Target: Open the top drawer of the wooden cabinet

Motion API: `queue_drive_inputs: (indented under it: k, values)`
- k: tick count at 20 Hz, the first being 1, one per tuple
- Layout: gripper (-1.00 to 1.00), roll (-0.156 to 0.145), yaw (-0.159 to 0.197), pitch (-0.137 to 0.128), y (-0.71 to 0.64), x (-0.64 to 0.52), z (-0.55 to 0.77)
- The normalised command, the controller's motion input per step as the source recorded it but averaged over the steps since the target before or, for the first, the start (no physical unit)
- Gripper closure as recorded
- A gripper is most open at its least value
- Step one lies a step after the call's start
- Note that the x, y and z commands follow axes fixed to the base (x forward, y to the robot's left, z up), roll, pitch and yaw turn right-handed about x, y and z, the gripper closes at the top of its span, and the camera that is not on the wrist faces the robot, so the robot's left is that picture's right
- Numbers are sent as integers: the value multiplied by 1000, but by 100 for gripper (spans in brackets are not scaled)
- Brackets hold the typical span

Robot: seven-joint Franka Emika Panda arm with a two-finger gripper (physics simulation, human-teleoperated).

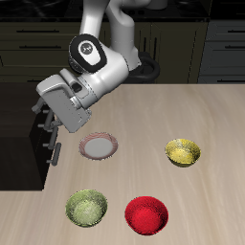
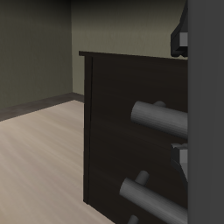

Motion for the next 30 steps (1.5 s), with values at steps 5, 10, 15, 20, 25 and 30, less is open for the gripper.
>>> queue_drive_inputs:
  k: [5,10,15,20,25,30]
  values:
    - [100,137,-60,52,611,150,-64]
    - [100,126,-64,39,775,175,-61]
    - [100,208,-36,53,1327,307,-280]
    - [100,177,-21,47,1093,158,-265]
    - [100,237,-29,44,1543,103,-262]
    - [100,195,-20,80,1315,7,-342]
